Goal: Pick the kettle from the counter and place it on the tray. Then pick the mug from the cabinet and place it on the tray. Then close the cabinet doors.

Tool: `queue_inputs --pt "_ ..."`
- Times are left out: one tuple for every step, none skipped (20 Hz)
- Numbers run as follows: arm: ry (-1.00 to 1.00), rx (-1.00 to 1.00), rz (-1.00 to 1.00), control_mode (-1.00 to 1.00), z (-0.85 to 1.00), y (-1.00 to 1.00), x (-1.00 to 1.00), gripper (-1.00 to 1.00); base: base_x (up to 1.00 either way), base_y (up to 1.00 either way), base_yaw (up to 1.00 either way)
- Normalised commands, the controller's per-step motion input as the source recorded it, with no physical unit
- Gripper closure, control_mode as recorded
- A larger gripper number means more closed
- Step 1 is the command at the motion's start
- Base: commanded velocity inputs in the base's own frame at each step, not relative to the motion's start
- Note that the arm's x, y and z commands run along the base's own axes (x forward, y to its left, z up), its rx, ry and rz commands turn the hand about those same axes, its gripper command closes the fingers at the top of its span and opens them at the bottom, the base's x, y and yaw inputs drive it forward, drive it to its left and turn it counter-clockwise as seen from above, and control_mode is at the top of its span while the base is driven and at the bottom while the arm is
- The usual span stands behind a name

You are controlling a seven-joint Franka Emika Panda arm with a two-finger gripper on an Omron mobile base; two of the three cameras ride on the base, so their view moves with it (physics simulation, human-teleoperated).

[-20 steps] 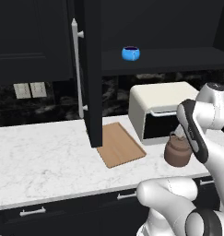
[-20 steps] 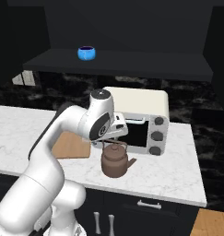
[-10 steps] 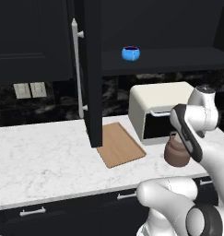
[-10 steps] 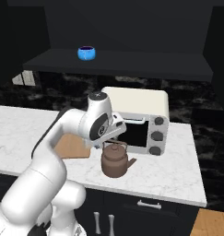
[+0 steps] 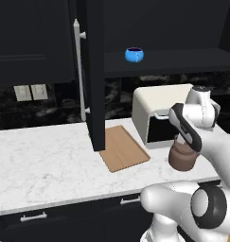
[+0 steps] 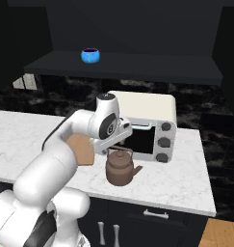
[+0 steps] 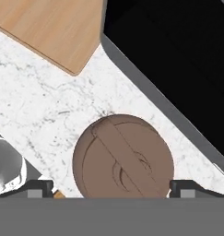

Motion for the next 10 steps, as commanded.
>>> queue_inputs --pt "0.15 0.0 0.04 -1.0 -0.11 -0.12 0.25 -1.0 0.0 0.0 0.0" --pt "0.12 0.0 0.03 -1.0 -0.11 -0.16 0.2 -1.0 0.0 0.0 0.0" --pt "0.12 0.0 0.05 -1.0 -0.19 -0.22 0.21 -1.0 0.0 0.0 0.0" --pt "0.1 0.0 0.07 -1.0 -0.26 -0.31 0.13 -1.0 0.0 0.0 0.0" --pt "0.12 0.0 0.06 -1.0 -0.32 -0.25 0.11 -1.0 0.0 0.0 0.0" --pt "0.12 0.0 0.05 -1.0 -0.34 -0.21 0.08 -1.0 0.0 0.0 0.0" --pt "0.12 0.0 0.05 -1.0 -0.31 -0.2 0.11 -1.0 0.0 0.0 0.0" --pt "0.12 0.0 0.05 -1.0 -0.25 -0.18 0.14 -1.0 0.0 0.0 0.0" --pt "0.09 0.0 0.05 -1.0 -0.18 -0.17 0.17 -1.0 0.0 0.0 0.0" --pt "0.06 0.0 0.05 -1.0 -0.17 -0.13 0.16 -1.0 0.0 0.0 0.0"
